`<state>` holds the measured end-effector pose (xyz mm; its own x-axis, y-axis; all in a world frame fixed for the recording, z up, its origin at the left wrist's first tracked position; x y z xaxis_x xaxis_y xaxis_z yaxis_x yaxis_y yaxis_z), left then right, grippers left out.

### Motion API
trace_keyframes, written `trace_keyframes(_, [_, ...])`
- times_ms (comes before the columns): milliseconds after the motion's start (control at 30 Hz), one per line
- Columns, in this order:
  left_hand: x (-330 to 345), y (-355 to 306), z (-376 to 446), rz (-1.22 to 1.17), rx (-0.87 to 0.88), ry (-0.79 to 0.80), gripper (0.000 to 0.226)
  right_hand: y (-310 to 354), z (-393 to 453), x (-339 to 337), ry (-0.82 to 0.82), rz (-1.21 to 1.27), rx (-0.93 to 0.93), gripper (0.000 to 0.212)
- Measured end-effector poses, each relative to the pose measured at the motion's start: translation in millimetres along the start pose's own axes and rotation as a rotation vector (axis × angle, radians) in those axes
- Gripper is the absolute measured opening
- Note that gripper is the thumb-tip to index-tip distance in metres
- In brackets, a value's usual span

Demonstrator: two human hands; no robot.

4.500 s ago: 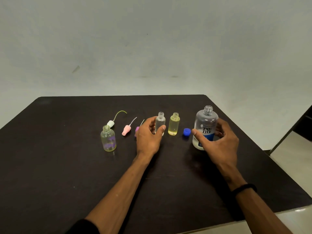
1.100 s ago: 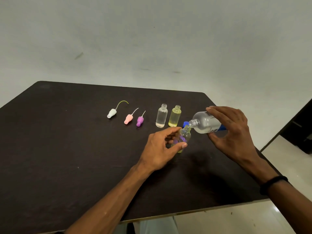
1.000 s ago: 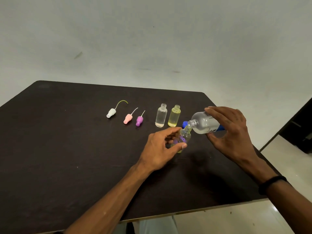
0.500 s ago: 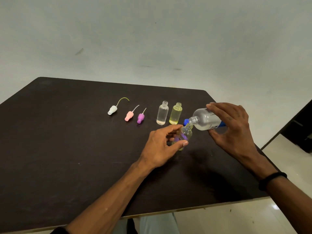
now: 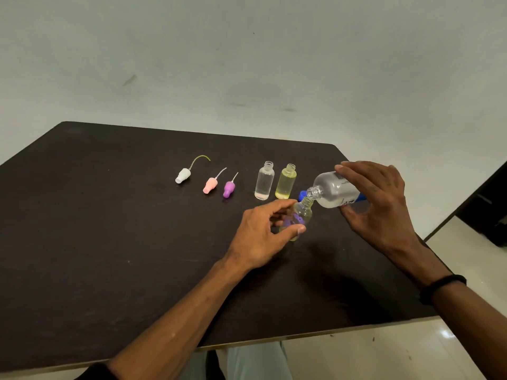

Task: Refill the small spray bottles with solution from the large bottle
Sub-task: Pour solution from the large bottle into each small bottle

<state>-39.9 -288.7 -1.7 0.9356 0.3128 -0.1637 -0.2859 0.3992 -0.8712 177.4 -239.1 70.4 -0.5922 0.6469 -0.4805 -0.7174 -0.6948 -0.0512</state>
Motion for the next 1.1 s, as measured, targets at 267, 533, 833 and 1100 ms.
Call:
trace_keyframes(267, [-0.7, -0.3, -0.2, -0.014, -0.002, -0.011, 0.054, 3.1, 2.0, -1.5, -0.014, -0.004, -0.011, 0.075])
trace_keyframes(533, [-1.2, -0.3, -0.6, -0.014, 0.000, -0.015, 0.055, 1.8, 2.1, -1.3, -0.014, -0.008, -0.004, 0.076])
trace_keyframes(833, [-0.3, -0.8, -0.7, -0.023, -0.010, 0.004, 0.055, 4.3, 4.0, -3.7, -0.027, -0.012, -0.010, 0.073])
trace_keyframes(1100, [-1.0, -1.1, -1.3, -0.024, -0.006, -0.008, 0.056, 5.0, 4.6, -3.9, -0.026, -0.001, -0.012, 0.073])
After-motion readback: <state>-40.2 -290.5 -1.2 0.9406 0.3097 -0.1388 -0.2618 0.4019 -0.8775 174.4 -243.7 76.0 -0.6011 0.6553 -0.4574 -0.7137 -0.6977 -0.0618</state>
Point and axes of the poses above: each hand's wrist, its own z-axis towards the middle knuckle, its own x-axis out of the palm, y = z × x, the point moved 6 cm from there along z, towards the middle knuckle, and after that the axes turned 14 degrees about -y, right-handed, at the moved point
